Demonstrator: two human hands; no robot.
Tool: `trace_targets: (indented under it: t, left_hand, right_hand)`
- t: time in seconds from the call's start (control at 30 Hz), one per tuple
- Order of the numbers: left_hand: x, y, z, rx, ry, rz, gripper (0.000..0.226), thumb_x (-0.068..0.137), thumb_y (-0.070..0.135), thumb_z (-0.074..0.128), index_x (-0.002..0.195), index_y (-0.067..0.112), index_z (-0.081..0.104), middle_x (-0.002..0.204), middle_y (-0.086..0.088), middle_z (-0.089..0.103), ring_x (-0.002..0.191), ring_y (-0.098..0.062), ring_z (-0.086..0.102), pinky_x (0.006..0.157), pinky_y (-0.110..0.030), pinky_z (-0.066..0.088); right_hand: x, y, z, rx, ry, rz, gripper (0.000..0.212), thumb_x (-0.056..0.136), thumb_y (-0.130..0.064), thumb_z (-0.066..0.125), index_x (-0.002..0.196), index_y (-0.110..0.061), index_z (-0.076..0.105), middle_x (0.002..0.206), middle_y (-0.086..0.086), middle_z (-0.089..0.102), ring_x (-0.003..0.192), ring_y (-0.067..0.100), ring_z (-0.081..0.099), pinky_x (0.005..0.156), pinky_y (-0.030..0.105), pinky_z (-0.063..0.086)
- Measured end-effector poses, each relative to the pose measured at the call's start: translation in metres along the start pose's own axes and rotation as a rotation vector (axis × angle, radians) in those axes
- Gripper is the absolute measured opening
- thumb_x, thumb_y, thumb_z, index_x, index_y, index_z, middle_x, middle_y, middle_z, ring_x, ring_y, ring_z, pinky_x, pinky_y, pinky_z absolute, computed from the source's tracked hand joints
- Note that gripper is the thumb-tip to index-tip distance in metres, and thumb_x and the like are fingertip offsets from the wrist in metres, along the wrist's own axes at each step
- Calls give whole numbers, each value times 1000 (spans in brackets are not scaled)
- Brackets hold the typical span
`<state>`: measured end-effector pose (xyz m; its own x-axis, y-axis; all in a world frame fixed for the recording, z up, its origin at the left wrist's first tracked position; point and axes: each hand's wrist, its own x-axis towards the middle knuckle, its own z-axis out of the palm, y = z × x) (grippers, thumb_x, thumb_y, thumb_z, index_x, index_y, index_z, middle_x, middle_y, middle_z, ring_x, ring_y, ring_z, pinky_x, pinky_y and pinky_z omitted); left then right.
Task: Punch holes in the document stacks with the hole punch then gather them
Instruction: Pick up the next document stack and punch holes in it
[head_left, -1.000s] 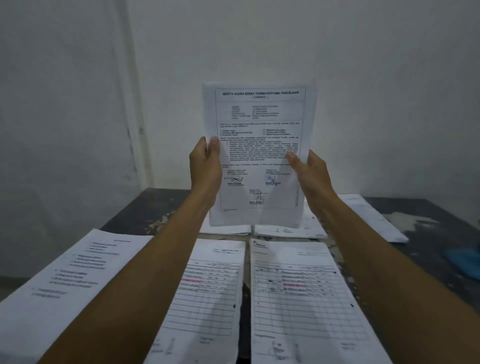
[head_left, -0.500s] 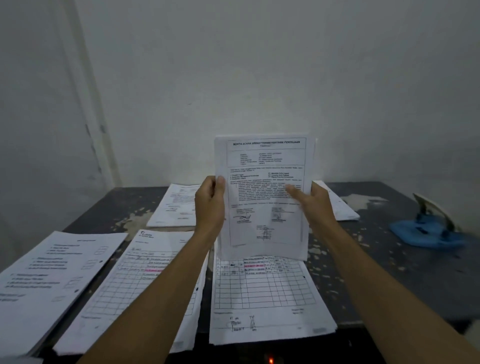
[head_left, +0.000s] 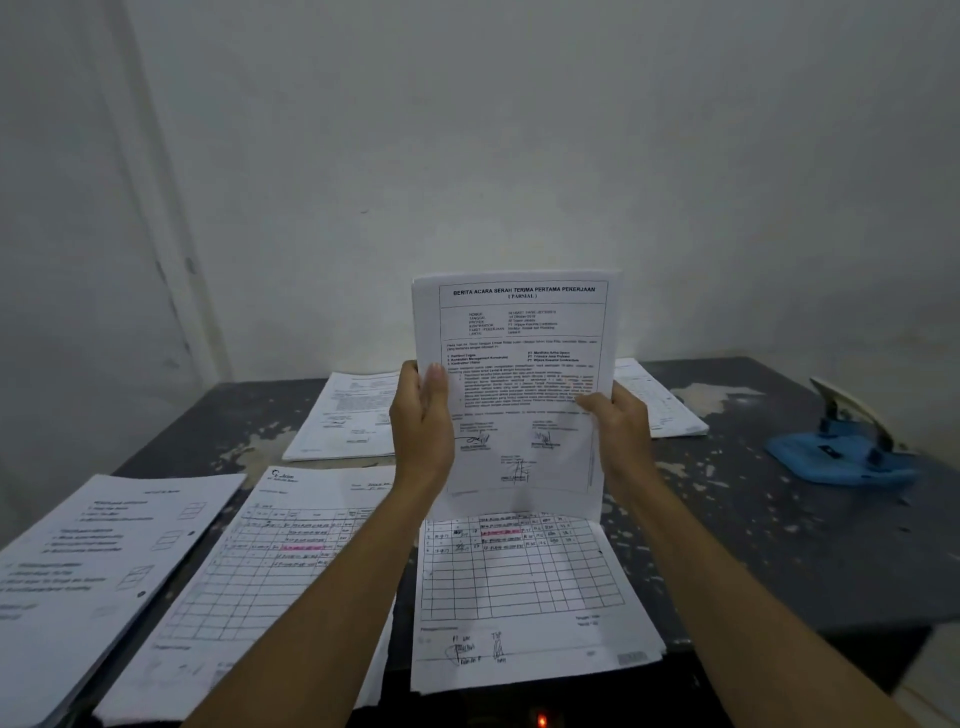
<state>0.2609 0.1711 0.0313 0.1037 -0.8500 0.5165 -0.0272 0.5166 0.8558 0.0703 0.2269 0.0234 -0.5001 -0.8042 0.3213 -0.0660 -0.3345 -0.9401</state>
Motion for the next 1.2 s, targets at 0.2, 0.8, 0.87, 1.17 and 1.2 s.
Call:
trace_targets:
  t: [0.2,0.8,0.87,1.17,1.2]
  left_hand:
    - [-4,-3,2,25,19,25,17,105,43,34,99,34,48,94,18,67,81,-1,67,65,-26,59]
    - [-2,1,-1,-57,-69,81,18,103,41,40,110,27,47,99,15,66,87,-9,69,62,-23,57]
    - [-3,1,-1,-66,-67,97,14,103,39,40,108,29,48,98,15,66,88,-11,69,62,-21,57]
    - [-5,1,-5,-63,-28,68,19,102,44,39,111,32,51,102,15,67,86,-6,69,60,-24,58]
    - [-5,1,-5,-65,-21,64,19,102,43,39,111,31,51,103,14,67,86,-6,69,61,-25,58]
  right_hand:
    - [2,0,0,-26,3,-27,16,94,-16,54,100,-24,66,102,-8,72,91,13,69,68,26,56]
    - [30,-113,13,-1010,60,-968,83,81,-36,55,154,-15,21,162,4,20,151,17,13,122,51,6]
    - [26,-114,21,-1174,-86,-927,73,86,-43,49,151,-15,29,156,6,33,148,18,22,122,51,2]
    - [24,-75,11,-316,59,-340,87,80,-22,73,149,-27,21,151,0,35,131,13,41,100,32,41]
    - [25,-66,6,-210,12,-190,84,81,-19,76,147,-25,26,145,3,44,121,15,51,92,30,46]
